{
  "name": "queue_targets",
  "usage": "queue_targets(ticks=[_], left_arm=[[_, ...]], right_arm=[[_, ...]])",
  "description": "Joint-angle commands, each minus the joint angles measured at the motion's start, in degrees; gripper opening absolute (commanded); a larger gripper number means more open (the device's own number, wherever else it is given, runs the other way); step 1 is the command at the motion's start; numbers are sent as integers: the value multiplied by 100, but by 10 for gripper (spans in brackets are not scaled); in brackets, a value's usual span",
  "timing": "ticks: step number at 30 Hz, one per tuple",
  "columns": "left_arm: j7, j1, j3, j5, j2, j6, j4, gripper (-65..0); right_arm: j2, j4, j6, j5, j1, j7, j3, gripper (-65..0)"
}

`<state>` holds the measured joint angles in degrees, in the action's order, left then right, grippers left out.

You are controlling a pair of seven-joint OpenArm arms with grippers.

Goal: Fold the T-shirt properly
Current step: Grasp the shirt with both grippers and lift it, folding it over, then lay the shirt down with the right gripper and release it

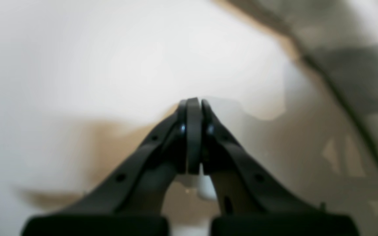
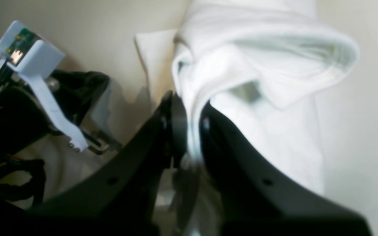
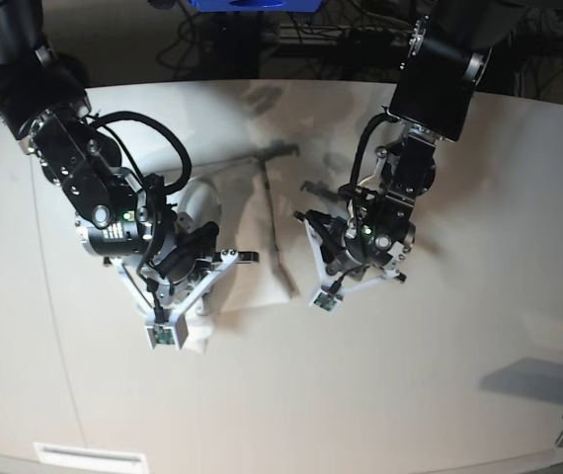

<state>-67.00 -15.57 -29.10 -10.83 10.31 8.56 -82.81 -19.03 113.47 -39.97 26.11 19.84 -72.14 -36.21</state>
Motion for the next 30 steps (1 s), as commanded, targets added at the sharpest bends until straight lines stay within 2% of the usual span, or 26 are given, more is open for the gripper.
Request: queue_targets(ticks=[1,6,8,11,16,19,25,30], left_arm=[[-258,41,22,120,169,-25,-5,-650],[-223,181,31,94,398,-25,-146,-650],[-223,199,31,76,468,-25,-295,-650],[-240,199,31,76,468,-25,-374,-650],[-240,199,31,76,468,-25,-357,-650],[-240,199,40,76,477,-25,-357,-650],[-205,560,998,76,758,10,-603,-650],[-196,1298,1763,112,1233,555,-1333,-650]], right_arm=[[-1,77,-3,-31,140,89,38,-643],[8,68,-3,-31,113,97,38,-638],[17,68,-3,-31,113,106,-59,-618],[17,68,-3,-31,131,115,-375,-538],[131,86,-3,-31,140,141,-727,-348],[237,86,-3,-31,140,141,-727,-283],[202,95,-3,-31,421,133,-568,-284],[-71,95,-3,-31,430,141,311,-290]])
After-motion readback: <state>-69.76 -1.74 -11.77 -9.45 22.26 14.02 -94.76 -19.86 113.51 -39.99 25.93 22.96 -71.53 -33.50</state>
